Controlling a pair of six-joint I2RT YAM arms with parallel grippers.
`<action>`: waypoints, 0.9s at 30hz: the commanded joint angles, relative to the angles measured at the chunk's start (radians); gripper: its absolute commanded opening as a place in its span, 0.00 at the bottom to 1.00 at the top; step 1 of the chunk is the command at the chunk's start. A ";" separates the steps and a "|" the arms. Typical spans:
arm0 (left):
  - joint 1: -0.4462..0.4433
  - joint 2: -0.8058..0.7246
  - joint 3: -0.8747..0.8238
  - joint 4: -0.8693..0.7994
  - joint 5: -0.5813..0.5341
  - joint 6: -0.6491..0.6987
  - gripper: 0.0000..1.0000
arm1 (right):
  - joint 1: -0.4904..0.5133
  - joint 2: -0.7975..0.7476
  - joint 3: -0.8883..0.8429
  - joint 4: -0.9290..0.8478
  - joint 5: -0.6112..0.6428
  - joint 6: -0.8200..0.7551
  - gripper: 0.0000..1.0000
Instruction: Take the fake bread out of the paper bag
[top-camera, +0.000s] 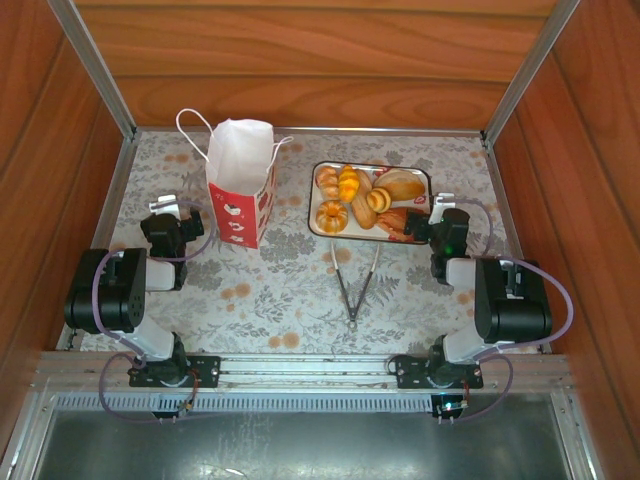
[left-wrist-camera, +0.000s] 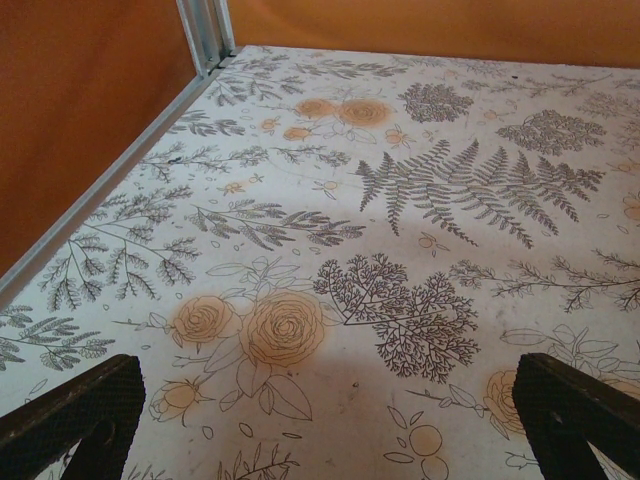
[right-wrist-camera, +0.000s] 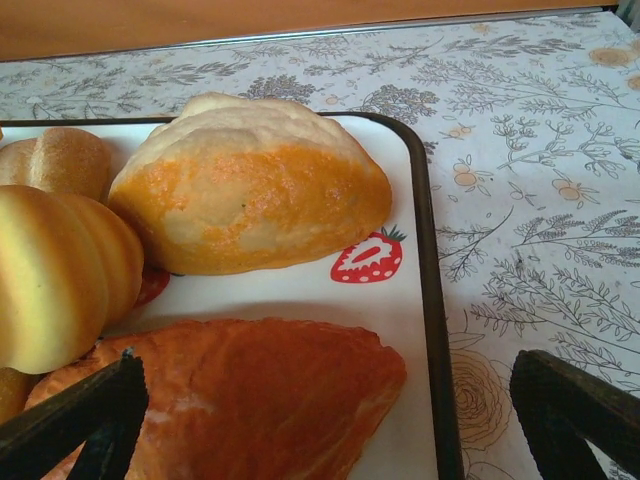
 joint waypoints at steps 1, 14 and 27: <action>0.000 -0.011 0.010 -0.006 0.007 -0.009 1.00 | -0.003 -0.005 0.007 -0.003 0.048 0.024 1.00; -0.001 -0.011 0.010 -0.007 0.007 -0.008 1.00 | 0.022 -0.012 -0.009 0.023 0.192 0.057 1.00; 0.000 -0.011 0.009 -0.008 0.006 -0.009 1.00 | 0.024 -0.011 -0.009 0.022 0.194 0.056 1.00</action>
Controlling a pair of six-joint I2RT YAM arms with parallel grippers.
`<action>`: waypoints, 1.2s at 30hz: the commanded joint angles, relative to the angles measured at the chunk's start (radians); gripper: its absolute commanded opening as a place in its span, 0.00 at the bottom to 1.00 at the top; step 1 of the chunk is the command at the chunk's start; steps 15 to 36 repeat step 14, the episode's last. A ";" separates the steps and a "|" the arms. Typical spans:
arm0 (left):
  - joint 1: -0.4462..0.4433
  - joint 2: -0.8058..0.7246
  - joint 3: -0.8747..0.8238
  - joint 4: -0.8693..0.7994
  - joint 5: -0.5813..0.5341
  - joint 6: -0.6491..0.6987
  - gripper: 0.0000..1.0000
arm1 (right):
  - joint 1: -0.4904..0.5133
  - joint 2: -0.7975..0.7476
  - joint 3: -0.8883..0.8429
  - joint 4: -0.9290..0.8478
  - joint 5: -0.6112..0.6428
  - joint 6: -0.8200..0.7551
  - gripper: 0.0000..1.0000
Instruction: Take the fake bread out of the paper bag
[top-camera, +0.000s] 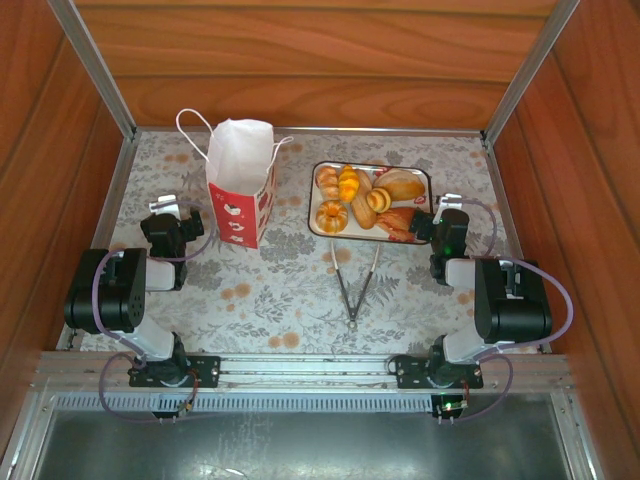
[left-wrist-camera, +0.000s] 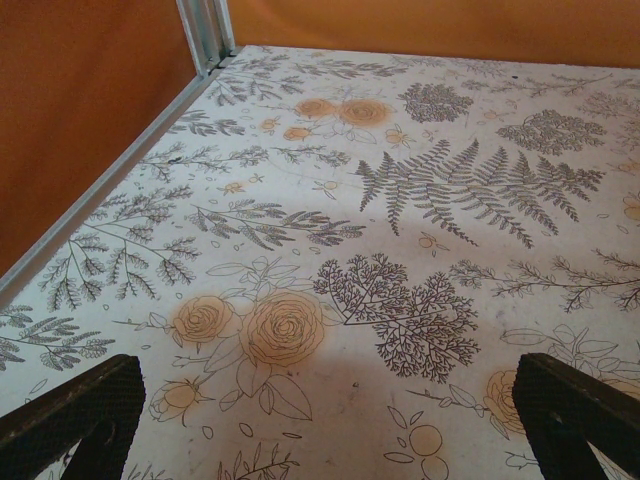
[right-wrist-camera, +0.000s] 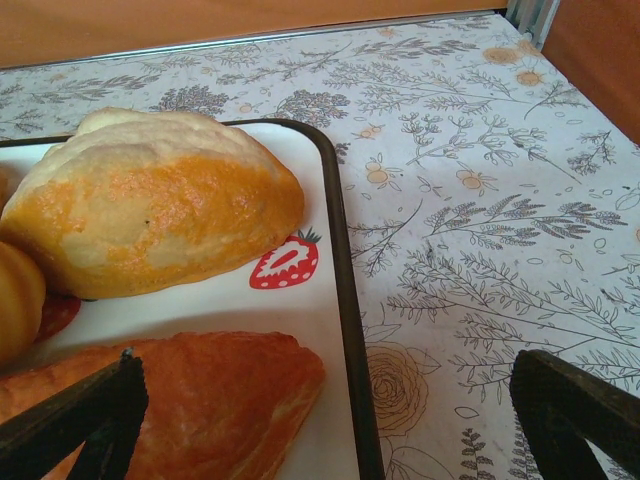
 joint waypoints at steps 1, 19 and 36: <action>-0.001 -0.011 0.010 -0.007 0.007 -0.009 1.00 | 0.008 -0.011 -0.004 0.013 0.015 0.008 1.00; 0.000 -0.011 0.010 -0.007 0.006 -0.009 1.00 | 0.010 -0.008 0.000 0.007 0.017 0.007 1.00; 0.000 -0.011 0.010 -0.007 0.006 -0.009 1.00 | 0.010 -0.008 0.000 0.007 0.017 0.007 1.00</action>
